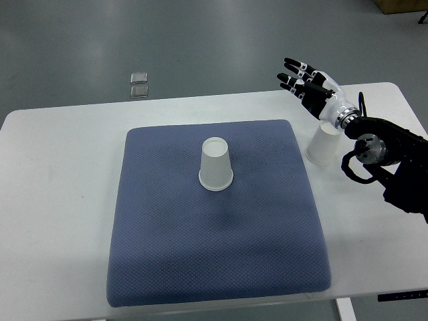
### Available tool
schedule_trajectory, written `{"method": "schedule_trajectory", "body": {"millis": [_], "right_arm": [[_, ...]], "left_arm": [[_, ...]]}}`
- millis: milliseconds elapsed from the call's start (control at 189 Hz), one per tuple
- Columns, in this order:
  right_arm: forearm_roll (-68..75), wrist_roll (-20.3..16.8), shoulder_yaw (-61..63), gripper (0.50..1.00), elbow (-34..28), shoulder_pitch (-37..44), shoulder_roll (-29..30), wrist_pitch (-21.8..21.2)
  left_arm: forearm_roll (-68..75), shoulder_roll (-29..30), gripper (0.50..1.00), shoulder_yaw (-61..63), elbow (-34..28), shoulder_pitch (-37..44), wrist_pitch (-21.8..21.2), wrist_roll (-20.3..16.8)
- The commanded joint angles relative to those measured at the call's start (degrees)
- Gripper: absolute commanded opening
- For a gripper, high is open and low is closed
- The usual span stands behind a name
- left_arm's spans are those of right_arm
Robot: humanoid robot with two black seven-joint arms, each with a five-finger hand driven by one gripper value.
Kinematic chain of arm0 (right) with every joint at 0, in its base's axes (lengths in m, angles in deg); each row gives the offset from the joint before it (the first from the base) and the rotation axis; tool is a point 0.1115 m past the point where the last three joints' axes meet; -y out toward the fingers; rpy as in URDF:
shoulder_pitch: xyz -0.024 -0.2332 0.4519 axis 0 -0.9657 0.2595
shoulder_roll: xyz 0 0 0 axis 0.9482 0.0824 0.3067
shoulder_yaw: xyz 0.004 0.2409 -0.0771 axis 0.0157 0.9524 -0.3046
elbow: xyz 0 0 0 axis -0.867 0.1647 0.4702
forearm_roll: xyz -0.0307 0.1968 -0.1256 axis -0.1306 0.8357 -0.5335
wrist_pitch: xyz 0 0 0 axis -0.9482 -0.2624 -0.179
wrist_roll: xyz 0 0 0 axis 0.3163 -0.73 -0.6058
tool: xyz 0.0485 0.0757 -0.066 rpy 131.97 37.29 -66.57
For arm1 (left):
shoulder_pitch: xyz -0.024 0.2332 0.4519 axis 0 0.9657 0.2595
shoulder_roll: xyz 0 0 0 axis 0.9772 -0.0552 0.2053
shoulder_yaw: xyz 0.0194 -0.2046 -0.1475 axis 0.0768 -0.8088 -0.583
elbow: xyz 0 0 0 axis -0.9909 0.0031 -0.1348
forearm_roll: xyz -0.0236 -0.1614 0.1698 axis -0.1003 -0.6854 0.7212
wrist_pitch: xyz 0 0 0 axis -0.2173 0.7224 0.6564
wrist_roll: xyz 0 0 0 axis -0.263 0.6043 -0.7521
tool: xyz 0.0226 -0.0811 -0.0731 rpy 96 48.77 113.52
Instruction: Stack paper cups
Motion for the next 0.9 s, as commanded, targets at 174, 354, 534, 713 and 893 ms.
{"method": "schedule_trajectory", "body": {"millis": [174,354,534,713,893], "right_arm": [[0.00,0.00,-0.17,0.924,0.81,0.25,0.12,-0.26],[0.00,0.09,-0.09,0.924,0.81,0.25,-0.05,-0.26],[0.00,0.36,0.00,0.924,0.81,0.07,-0.05,-0.26],[0.00,0.44,0.00,0.924,0.81,0.25,-0.31,-0.26],[0.00,0.36,-0.09,0.926,0.81,0.86,-0.58,-0.35]], "left_arm": [[0.00,0.00,1.000,0.02,0.00,-0.06,0.01,-0.02],[0.00,0.00,1.000,0.02,0.08,-0.06,0.01,-0.02],[0.00,0.00,1.000,0.02,0.08,-0.06,0.01,-0.02],[0.00,0.00,1.000,0.02,0.08,-0.06,0.01,-0.02],[0.00,0.00,1.000,0.02,0.08,-0.06,0.01,-0.02]]}}
